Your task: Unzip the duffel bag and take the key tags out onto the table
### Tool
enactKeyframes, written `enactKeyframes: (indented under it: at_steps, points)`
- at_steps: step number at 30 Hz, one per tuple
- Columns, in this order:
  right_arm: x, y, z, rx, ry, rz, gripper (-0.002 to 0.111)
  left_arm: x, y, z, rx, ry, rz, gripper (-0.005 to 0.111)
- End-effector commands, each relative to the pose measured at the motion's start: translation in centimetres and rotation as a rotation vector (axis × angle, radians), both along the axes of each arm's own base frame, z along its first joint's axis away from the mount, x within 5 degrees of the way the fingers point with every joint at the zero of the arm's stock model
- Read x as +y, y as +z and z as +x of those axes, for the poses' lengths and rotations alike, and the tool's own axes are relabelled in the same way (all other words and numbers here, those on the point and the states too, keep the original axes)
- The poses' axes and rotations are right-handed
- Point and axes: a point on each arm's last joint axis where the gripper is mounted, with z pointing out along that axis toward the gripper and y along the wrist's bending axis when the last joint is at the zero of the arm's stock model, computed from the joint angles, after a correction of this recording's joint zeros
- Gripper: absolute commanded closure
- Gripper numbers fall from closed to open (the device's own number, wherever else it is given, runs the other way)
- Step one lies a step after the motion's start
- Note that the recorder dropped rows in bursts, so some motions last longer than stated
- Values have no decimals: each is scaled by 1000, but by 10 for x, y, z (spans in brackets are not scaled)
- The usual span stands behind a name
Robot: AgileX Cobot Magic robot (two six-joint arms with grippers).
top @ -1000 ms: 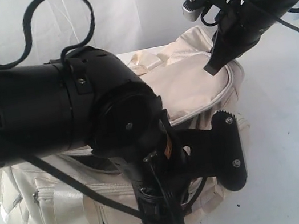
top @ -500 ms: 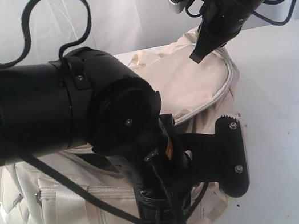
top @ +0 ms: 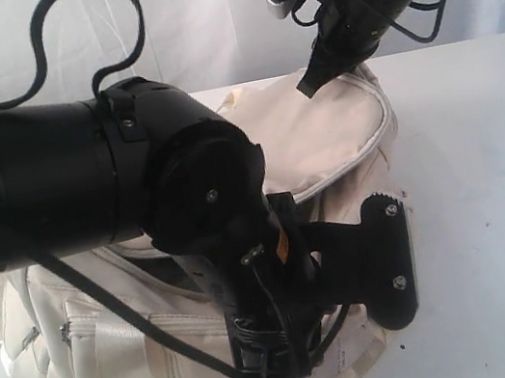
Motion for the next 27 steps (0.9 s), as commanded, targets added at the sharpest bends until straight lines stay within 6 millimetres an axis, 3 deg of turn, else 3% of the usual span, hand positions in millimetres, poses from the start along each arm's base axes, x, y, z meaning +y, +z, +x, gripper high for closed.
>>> enactKeyframes:
  at_steps: [1,11,13,16,18,20,27]
  points:
    - [0,9,23,-151,-33,39,108,7,-3,-24,180,-10,88,107]
    - [4,6,31,-133,-104,117,104,8,-3,-24,182,-10,90,107]
    - [3,7,29,-113,-105,120,93,8,-3,-24,182,-8,90,107]
    - [2,11,25,-90,-118,127,66,8,-3,-24,182,-8,90,107]
    - [1,20,22,-99,-118,133,43,8,-3,-24,182,-8,90,107]
    - [-1,34,17,-119,-125,152,30,8,-3,-24,182,-8,90,107]
    - [-13,88,-9,-184,-138,178,29,6,-2,-21,156,-4,75,107]
